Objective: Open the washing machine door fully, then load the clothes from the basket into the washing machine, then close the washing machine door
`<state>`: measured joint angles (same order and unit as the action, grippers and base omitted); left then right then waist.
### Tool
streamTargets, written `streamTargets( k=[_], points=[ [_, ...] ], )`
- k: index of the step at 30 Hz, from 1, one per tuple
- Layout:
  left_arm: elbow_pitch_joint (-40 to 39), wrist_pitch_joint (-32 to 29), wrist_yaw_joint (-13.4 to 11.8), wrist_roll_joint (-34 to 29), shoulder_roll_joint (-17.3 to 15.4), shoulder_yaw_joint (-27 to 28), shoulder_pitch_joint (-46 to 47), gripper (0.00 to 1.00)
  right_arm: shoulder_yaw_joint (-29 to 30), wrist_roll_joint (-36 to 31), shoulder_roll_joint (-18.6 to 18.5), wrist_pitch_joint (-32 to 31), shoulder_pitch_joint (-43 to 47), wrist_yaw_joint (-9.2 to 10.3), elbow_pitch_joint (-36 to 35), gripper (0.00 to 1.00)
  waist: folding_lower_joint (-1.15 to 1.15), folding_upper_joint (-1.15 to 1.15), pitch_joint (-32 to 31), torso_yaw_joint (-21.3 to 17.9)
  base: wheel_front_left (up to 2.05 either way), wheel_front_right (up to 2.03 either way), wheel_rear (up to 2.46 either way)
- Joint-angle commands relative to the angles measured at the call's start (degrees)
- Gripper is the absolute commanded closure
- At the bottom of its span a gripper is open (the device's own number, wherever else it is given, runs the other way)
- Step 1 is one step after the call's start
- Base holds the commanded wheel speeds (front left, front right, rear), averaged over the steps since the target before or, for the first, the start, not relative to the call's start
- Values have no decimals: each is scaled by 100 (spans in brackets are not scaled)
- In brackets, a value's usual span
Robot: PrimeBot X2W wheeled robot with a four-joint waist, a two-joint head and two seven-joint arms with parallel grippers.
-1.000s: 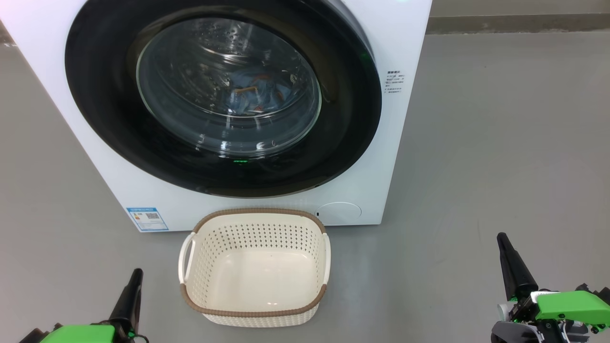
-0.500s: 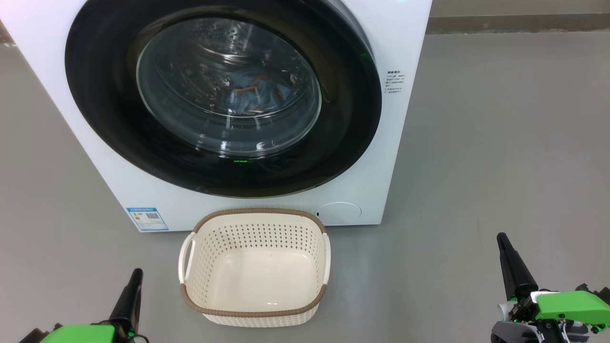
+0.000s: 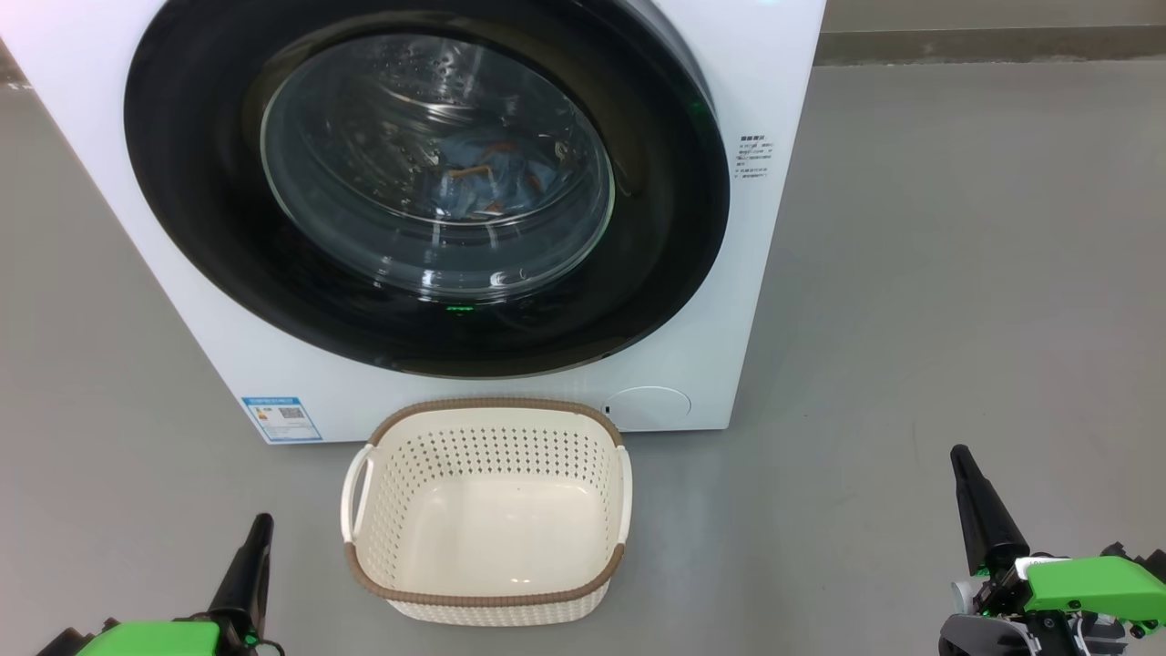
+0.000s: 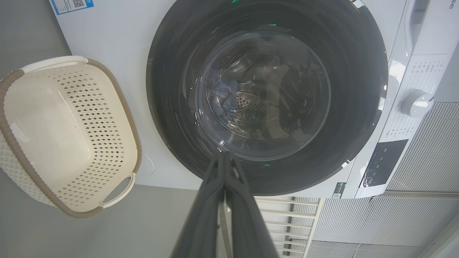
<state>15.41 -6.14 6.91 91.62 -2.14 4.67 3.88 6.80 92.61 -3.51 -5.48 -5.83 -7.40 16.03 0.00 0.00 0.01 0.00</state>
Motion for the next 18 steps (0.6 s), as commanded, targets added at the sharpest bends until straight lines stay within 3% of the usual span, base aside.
streamTargets(
  k=[1,18],
  points=[
    [-103,-42,53,45,-74,196,277,100,-103,20,2,-39,-75,-9,-166,100,0,0,0,0,0,0,0],
    [-102,-42,54,45,-74,196,277,100,-95,13,7,-45,-75,-9,-166,100,0,0,0,0,0,0,0]
  ],
)
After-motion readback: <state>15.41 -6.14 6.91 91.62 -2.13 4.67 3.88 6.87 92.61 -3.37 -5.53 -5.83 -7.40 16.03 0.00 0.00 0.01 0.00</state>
